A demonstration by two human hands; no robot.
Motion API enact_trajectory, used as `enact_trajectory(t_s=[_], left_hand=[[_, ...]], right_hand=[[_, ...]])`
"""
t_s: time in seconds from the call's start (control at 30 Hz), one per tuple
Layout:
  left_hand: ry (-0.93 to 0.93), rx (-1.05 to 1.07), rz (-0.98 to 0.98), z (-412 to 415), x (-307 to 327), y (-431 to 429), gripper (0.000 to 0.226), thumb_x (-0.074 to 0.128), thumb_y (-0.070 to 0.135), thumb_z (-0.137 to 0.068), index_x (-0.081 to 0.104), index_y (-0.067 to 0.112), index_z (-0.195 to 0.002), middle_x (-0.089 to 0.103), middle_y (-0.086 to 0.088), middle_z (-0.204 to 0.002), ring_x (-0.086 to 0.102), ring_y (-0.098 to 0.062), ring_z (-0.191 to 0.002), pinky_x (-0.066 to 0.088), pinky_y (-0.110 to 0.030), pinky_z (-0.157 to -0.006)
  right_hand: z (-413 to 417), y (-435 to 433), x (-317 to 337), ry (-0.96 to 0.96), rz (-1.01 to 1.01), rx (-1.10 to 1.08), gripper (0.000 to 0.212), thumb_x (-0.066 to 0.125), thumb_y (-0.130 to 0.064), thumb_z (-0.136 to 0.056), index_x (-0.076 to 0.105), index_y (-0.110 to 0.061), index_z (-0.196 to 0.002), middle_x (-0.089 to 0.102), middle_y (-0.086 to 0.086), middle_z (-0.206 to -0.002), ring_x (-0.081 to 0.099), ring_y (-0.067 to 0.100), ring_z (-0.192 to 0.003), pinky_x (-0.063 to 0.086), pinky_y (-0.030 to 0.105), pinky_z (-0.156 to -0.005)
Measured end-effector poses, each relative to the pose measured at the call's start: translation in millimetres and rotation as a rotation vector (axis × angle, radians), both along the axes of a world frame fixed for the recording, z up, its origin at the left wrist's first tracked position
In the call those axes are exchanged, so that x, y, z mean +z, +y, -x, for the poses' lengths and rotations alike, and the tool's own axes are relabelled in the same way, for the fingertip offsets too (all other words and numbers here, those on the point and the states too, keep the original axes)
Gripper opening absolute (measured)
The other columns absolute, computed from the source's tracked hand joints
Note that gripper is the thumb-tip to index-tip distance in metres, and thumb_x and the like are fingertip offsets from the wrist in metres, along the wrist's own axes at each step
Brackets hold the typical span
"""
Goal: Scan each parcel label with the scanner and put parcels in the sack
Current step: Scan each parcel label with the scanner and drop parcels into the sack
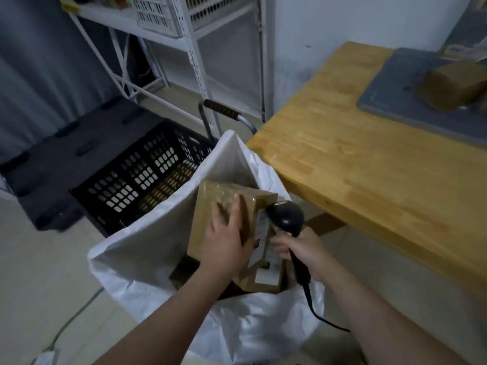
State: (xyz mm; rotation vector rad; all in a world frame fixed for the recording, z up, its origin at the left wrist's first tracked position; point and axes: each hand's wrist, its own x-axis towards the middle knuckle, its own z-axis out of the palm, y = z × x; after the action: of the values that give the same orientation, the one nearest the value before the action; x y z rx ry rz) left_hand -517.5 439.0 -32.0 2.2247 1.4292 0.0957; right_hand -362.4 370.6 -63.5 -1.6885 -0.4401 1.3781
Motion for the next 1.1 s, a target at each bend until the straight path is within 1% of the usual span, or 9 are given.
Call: enact_trajectory(t_s=[0.1, 0.23, 0.33, 0.5, 0.6, 0.67, 0.73, 0.9, 1.1], left_hand=[[0.179, -0.134, -0.078, -1, -22, 0, 0.094, 0.053, 0.046, -0.093, -0.024, 0.043, -0.146, -0.016, -0.014, -0.159, 0.008, -0.042, -0.145, 0.024, -0.052, -0.113], [0.355, -0.261, -0.176, -6, -37, 31, 0.103, 0.059, 0.052, -0.086, -0.019, 0.03, -0.151, -0.022, -0.011, -0.159, -0.013, -0.034, -0.147, 0.001, -0.053, -0.119], [0.339, -0.358, -0.093, -11, -41, 59, 0.117, 0.068, 0.05, -0.079, -0.023, 0.031, -0.149, -0.026, -0.001, -0.158, -0.014, -0.028, -0.148, 0.005, -0.054, -0.12], [0.43, -0.48, -0.184, -30, -47, 81, 0.105, 0.057, 0.068, -0.078, -0.016, 0.041, -0.148, -0.019, 0.007, -0.16, 0.008, -0.032, -0.146, 0.019, -0.057, -0.113], [0.456, -0.502, -0.265, -40, -48, 85, 0.076, 0.058, 0.057, -0.084, 0.023, 0.026, -0.145, 0.013, -0.004, -0.161, 0.014, -0.028, -0.146, 0.015, -0.055, -0.114], [0.544, -0.524, -0.202, -22, -60, 75, 0.064, 0.058, 0.048, -0.089, 0.029, 0.021, -0.14, 0.034, -0.004, -0.15, 0.027, -0.026, -0.14, 0.027, -0.051, -0.11], [0.659, -0.566, -0.165, 8, -79, 59, 0.059, 0.056, 0.041, -0.093, 0.029, 0.022, -0.141, 0.035, -0.004, -0.148, 0.029, -0.027, -0.138, 0.033, -0.048, -0.107], [0.687, -0.443, 0.07, 31, -98, 64, 0.041, 0.047, 0.028, -0.097, 0.047, 0.016, -0.136, 0.043, -0.009, -0.143, 0.032, -0.027, -0.136, 0.042, -0.044, -0.102], [0.885, -0.461, 0.215, 46, -118, 52, 0.027, 0.055, 0.02, -0.095, 0.059, 0.008, -0.119, 0.059, -0.01, -0.119, 0.056, -0.025, -0.109, 0.05, -0.035, -0.089]], right_hand=[[16, -1, -6, -0.165, 0.033, 0.075, 0.011, 0.069, -0.011, -0.083, 0.07, -0.01, -0.094, 0.072, 0.016, -0.089, 0.07, 0.024, -0.086, 0.057, 0.033, -0.076], [5, -11, -24, -0.49, 0.043, -0.154, 0.019, 0.073, -0.013, -0.08, 0.061, -0.013, -0.096, 0.066, 0.008, -0.087, 0.063, 0.021, -0.081, 0.052, 0.034, -0.07], [-16, -32, -46, -0.774, 0.127, -0.177, 0.044, 0.084, -0.027, -0.069, 0.064, -0.007, -0.101, 0.061, 0.016, -0.101, 0.06, 0.031, -0.095, 0.051, 0.042, -0.084], [-10, -45, -73, -0.536, 0.168, -0.092, 0.064, 0.085, -0.021, -0.069, 0.056, -0.011, -0.125, 0.061, 0.009, -0.116, 0.061, 0.029, -0.104, 0.052, 0.039, -0.084], [-5, -39, -83, -0.592, 0.241, -0.068, 0.044, 0.073, -0.01, -0.08, 0.056, -0.005, -0.12, 0.062, 0.011, -0.102, 0.061, 0.029, -0.091, 0.044, 0.029, -0.071], [-4, -33, -79, -0.668, 0.309, -0.062, 0.021, 0.063, -0.004, -0.086, 0.053, -0.007, -0.104, 0.057, 0.006, -0.08, 0.054, 0.025, -0.078, 0.036, 0.025, -0.059], [-3, -31, -72, -0.717, 0.251, -0.149, 0.021, 0.061, -0.002, -0.086, 0.047, -0.013, -0.097, 0.049, 0.001, -0.069, 0.05, 0.023, -0.072, 0.03, 0.024, -0.05], [-4, -35, -62, -0.732, 0.112, -0.436, 0.024, 0.064, 0.001, -0.081, 0.057, 0.005, -0.104, 0.053, 0.006, -0.075, 0.053, 0.025, -0.074, 0.037, 0.028, -0.065], [-4, -45, -49, -0.741, -0.024, -0.564, 0.019, 0.065, 0.003, -0.081, 0.051, -0.007, -0.089, 0.047, -0.007, -0.067, 0.053, 0.022, -0.075, 0.036, 0.022, -0.063]])
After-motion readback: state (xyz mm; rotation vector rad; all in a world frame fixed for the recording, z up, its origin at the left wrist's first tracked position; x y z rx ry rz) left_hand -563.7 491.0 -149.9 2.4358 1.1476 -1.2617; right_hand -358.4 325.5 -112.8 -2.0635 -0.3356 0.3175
